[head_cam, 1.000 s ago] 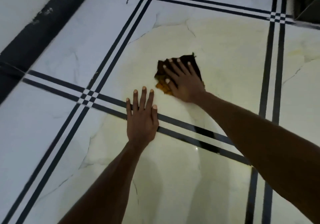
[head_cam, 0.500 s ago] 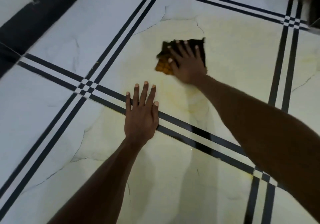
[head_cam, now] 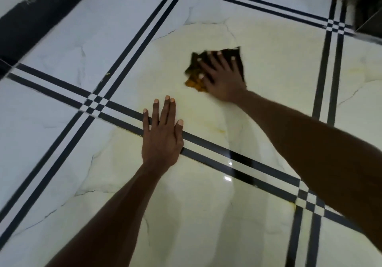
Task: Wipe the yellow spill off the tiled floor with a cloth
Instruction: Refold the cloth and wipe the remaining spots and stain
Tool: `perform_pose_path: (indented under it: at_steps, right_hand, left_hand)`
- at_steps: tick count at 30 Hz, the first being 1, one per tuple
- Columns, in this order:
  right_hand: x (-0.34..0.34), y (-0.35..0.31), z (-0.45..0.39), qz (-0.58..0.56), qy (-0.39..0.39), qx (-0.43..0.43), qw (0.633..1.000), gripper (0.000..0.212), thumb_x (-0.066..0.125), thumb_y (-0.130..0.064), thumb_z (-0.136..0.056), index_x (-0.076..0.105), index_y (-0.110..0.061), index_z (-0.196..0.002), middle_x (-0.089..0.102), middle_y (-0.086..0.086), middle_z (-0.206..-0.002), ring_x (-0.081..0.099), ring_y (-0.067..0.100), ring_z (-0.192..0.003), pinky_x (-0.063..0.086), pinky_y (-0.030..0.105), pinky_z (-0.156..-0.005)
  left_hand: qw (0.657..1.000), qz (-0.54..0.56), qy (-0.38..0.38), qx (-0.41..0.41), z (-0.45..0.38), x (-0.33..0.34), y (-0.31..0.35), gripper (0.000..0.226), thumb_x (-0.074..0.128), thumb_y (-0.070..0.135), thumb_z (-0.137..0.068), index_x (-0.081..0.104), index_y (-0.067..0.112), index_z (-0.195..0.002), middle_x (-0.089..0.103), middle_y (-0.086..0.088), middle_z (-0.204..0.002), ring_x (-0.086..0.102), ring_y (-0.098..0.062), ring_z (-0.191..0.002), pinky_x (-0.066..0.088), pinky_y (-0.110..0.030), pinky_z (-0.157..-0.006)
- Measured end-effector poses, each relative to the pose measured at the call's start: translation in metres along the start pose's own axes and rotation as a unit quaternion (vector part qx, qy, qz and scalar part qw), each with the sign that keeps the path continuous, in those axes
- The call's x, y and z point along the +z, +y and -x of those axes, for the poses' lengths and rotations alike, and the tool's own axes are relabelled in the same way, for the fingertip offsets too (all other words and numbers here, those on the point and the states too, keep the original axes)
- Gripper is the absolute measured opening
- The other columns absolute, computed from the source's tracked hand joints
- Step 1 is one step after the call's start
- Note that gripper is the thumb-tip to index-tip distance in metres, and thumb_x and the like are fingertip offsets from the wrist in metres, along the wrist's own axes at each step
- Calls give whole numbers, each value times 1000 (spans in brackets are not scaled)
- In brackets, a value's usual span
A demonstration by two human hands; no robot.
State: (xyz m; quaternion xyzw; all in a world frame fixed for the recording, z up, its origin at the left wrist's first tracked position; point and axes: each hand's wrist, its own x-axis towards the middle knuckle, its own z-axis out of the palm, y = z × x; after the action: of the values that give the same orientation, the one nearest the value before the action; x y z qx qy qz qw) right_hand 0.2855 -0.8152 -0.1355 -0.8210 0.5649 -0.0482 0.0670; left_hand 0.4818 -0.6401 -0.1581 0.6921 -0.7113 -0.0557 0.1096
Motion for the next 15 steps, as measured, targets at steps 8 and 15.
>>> perform_pose_path:
  at_steps: [8,15]
  right_hand:
    - [-12,111,117,-3,43,162,986,64,17,-64,-104,20,-42,-163,15,-2,-175,7,29,-162,0,74,-122]
    - [24,-50,181,-2,42,69,997,59,23,-54,-107,20,-39,-164,12,1,-176,4,33,-162,2,72,-123]
  left_hand:
    - [1000,-7,-4,6,-1,0,2,64,11,47,-109,13,17,-165,12,-4,-174,5,-29,-161,10,-57,-129]
    - [1000,-13,-10,4,-1,0,2,63,11,45,-109,15,16,-165,13,-5,-173,7,-29,-161,11,-58,-128]
